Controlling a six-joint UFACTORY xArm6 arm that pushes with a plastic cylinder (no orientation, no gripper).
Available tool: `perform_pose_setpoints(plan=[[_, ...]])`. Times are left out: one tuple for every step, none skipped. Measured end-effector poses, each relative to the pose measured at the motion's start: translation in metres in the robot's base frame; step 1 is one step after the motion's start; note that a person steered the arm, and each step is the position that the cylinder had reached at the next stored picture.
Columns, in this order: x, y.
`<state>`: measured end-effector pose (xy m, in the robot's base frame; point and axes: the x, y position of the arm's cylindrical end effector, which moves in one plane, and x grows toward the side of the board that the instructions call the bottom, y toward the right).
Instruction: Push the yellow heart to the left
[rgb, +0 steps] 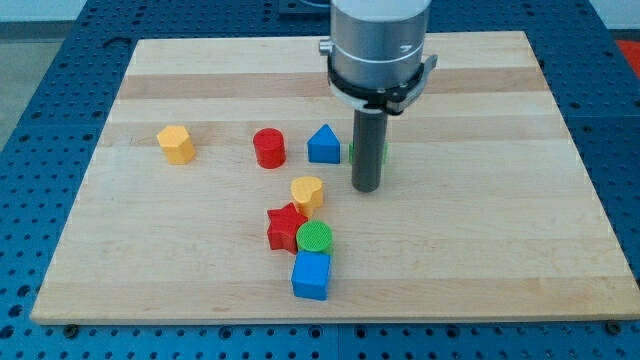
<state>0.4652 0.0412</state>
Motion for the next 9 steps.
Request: perform_pose_setpoints(plan=[[-0.015, 0.004], [-0.014, 0.006], [0.02, 0.023], [0.051, 0.024], [0.054, -0.005], [0.034, -0.038], [0.018, -0.077], [0.02, -0.104], [0.032, -0.104]])
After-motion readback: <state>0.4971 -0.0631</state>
